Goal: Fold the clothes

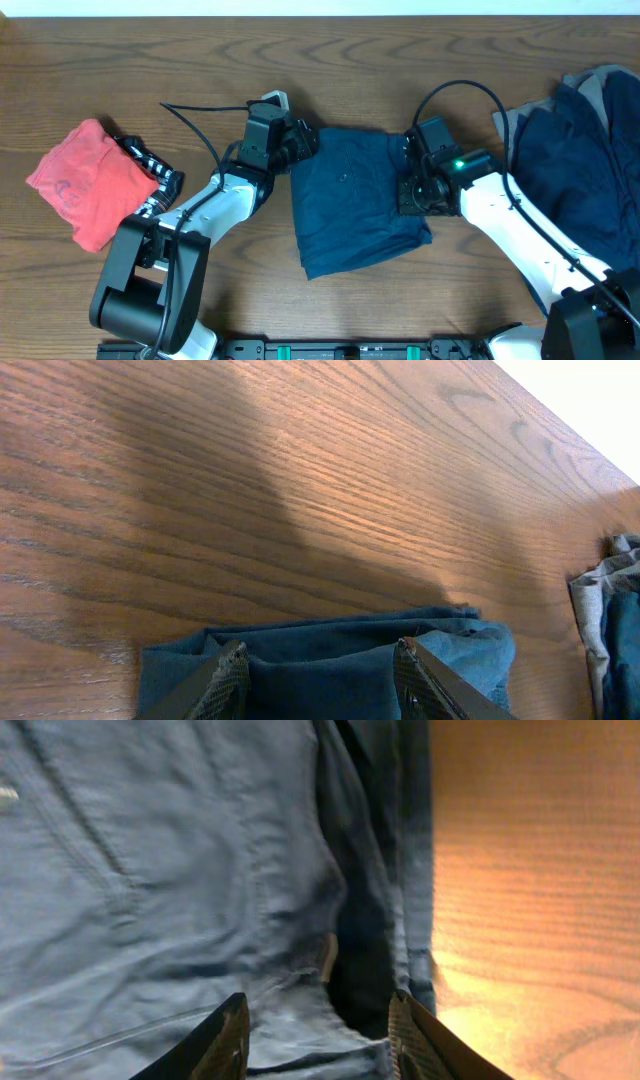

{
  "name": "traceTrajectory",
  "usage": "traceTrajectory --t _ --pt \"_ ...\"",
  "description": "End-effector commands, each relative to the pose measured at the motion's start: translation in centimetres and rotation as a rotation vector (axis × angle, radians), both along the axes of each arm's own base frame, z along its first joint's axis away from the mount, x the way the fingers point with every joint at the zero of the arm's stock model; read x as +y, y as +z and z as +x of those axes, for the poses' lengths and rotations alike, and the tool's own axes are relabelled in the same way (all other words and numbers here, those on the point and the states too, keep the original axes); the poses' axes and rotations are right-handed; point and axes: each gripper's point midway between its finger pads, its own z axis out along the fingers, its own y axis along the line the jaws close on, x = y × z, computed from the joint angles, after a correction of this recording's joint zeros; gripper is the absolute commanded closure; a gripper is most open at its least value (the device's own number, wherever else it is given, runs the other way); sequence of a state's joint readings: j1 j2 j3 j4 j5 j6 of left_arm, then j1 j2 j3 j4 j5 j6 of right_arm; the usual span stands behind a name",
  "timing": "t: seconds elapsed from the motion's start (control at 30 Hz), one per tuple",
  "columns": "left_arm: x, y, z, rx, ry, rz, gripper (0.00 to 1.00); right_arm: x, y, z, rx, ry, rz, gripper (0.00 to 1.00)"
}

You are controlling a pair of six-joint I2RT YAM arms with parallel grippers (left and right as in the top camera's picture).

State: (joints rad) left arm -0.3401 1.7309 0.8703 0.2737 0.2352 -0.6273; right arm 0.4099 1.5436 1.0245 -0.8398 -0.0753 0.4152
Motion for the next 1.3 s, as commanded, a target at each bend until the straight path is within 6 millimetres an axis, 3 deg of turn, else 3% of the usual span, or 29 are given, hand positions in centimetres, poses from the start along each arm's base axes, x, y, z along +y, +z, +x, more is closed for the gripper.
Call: traceTrajectory --t 0.0,0.4,0.43,0.47,0.53,0.67,0.77,0.87,0.97,1.1,1.27 --pt "-0.2 1.1 0.6 -0.029 -0.019 -0.008 0.52 -0.8 -1.3 -0.5 0.024 -0.056 -0.032 0.56" --pt "0.1 0.1 -0.1 0.024 -0.018 0.011 0.51 1.1 -3.3 -0.3 -0.013 -0.038 0.085 0.51" --pt "0.1 0.1 -0.1 0.023 -0.018 0.011 0.52 1.1 -3.4 -0.4 -0.010 -0.037 0.085 0.53" --pt "0.1 0.1 -0.1 0.023 -0.018 0.011 0.51 1.1 -3.5 -0.5 -0.005 -0.037 0.084 0.62" --pt "0.1 0.0 -0.2 0.026 -0.018 0.012 0.51 0.9 -3.5 -0.8 0.005 -0.037 0.079 0.99" --pt "0.2 -0.4 -0.5 0.041 -0.023 0.025 0.52 1.7 -2.8 -1.2 0.026 -0.025 0.131 0.99" --pt "0.4 -0.8 -0.9 0.057 -0.034 0.048 0.51 2.7 0.1 -1.7 0.045 0.027 0.213 0.99" --pt "0.4 -1.0 -1.0 0.062 -0.037 0.052 0.52 1.7 2.8 -1.6 0.022 0.022 0.185 0.99" --pt "0.4 -1.0 -1.0 0.061 -0.036 0.052 0.51 -0.7 3.5 -2.2 0.011 -0.030 0.075 0.99" --pt "0.4 -0.9 -1.0 0.061 -0.037 0.052 0.51 -3.9 1.8 -5.0 0.121 -0.142 -0.078 0.99" --pt "0.4 -0.9 -0.9 0.057 -0.036 0.050 0.52 -5.5 -2.1 -8.7 0.256 -0.268 -0.142 0.99"
